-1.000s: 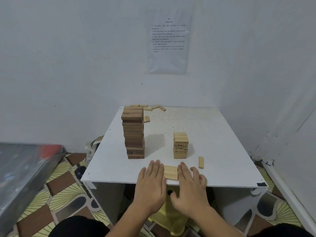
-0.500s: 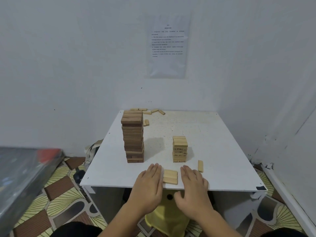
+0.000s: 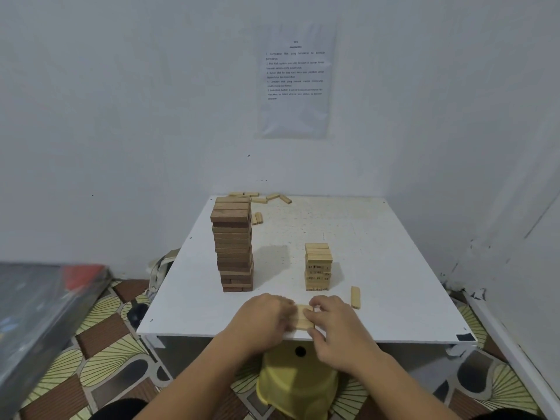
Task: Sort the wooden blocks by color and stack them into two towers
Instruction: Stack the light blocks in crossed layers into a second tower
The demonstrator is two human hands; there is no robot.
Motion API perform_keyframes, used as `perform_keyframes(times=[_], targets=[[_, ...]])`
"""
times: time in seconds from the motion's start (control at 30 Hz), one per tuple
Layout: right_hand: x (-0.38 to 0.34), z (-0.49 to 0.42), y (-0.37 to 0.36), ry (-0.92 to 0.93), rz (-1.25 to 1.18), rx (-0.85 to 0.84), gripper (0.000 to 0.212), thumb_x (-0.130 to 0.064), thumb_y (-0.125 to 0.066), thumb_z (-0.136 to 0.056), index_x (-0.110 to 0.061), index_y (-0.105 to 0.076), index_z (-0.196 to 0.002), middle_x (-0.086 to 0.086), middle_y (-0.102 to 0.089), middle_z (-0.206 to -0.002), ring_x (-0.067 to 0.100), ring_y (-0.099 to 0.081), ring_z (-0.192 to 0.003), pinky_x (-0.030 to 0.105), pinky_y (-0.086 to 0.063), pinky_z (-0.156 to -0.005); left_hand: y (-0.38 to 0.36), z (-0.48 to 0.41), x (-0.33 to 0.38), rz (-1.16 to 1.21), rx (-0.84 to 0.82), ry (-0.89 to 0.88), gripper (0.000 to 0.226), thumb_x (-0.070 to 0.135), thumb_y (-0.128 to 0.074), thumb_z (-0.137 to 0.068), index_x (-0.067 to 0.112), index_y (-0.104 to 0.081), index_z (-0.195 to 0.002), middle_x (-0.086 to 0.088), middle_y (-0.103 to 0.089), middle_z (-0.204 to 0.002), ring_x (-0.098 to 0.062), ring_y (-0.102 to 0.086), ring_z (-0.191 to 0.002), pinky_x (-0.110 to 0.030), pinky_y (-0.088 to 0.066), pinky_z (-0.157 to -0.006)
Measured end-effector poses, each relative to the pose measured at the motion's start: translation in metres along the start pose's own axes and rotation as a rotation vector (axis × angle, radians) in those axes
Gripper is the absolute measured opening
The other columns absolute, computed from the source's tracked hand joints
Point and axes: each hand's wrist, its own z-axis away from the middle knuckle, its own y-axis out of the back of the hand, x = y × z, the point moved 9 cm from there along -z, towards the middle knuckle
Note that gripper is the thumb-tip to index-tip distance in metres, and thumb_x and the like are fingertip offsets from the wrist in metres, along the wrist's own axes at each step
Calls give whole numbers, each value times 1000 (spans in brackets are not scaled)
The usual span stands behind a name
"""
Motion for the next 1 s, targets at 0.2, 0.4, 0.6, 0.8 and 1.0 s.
perform_keyframes(times=[0.2,0.4,0.6,0.8,1.0], targets=[[3,-5,0,2,18,-32,44,-40,-53,-101,-27,-60,-142,-12,-40,-149,13,-36,-136,30,-31,-117,-1,-1,3,-68,-21,-34,29,35,-52,-93,21,-75,-103,5,-72,-110,-20,-65,-98,-31,-48,-76],[8,-10,-6,0,-33,-31,39,-39,-57,-98,-26,-67,-133,-11,-44,-144,16,-45,-129,30,-37,-113,7,-6,2,-26,-42,11,24,39,-66,-87,20,-77,-97,3,-73,-114,-22,-67,-98,-35,-53,-78],[14,-11,-9,12,-80,-17,40,-44,-58,-95,-28,-69,-130,-13,-45,-140,14,-45,-128,27,-37,-112,15,-5,6,31,-2,55,21,31,-70,-84,22,-72,-103,2,-71,-97,-19,-62,-88,-26,-41,-69],[7,-2,6,92,-148,6,50,-48,-62,-88,-29,-64,-134,-17,-50,-131,0,-40,-122,18,-37,-106,19,8,8,193,20,76,44,44,-75,-80,34,-48,-114,8,-66,-105,-16,-60,-88,-37,-54,-75],[-3,15,58,172,-277,133,46,-46,-66,-80,-35,-63,-125,-33,-47,-125,-8,-41,-125,10,-32,-104,52,19,22,359,161,10,42,49,-75,-80,41,-53,-115,25,-61,-116,-1,-57,-111,-27,-48,-96]])
